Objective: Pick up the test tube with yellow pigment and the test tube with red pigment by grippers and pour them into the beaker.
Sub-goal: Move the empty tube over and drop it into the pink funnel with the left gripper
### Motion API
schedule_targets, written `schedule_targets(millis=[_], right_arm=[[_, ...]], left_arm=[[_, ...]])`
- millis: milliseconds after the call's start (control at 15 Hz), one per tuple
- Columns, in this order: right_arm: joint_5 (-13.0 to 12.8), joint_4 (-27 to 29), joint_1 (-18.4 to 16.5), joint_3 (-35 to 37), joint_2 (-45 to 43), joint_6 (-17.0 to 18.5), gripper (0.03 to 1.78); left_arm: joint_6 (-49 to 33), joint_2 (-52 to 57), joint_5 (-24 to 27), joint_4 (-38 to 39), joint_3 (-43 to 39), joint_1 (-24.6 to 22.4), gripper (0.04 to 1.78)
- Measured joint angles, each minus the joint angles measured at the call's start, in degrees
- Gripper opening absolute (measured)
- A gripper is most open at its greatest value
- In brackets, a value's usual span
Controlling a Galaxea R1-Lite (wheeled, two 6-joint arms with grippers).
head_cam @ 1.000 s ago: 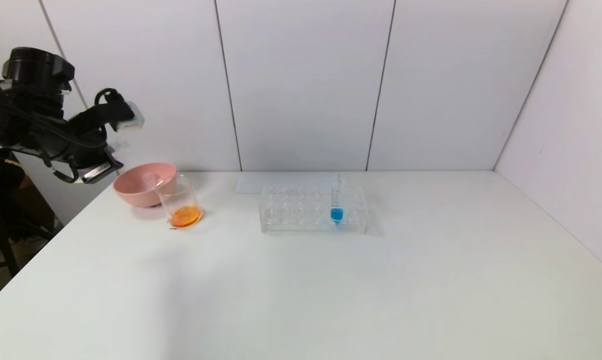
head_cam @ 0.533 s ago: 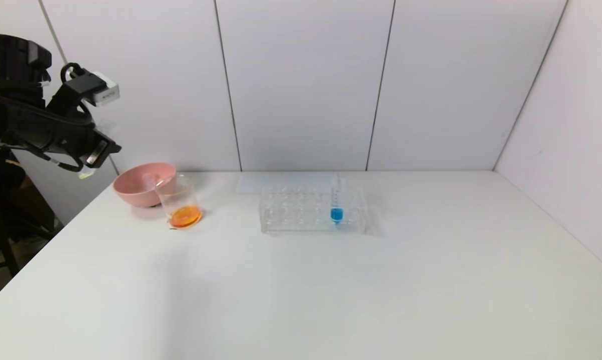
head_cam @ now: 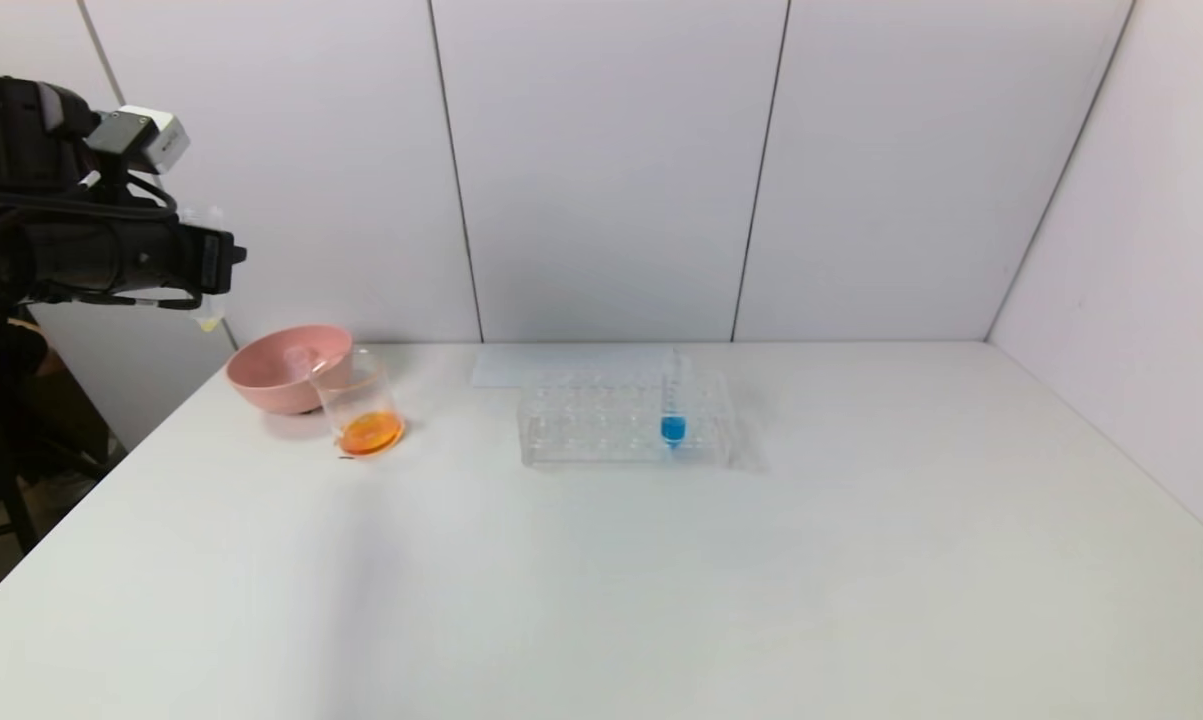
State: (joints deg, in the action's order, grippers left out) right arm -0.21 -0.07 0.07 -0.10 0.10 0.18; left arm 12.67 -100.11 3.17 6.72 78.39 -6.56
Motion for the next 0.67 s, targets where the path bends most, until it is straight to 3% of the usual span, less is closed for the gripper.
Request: schedule_targets(millis=[333, 667], right_arm=[[0.0, 0.0, 0.0, 0.0, 0.0, 0.0, 1.70], [0.0, 0.0, 0.0, 0.0, 0.0, 0.0, 1.70]], left_arm=[[-11.5, -2.3, -0.9, 7.5, -3.9, 0.0, 0.49], [-15.3, -5.4, -3.3, 9.7, -3.5, -1.1, 0.49]])
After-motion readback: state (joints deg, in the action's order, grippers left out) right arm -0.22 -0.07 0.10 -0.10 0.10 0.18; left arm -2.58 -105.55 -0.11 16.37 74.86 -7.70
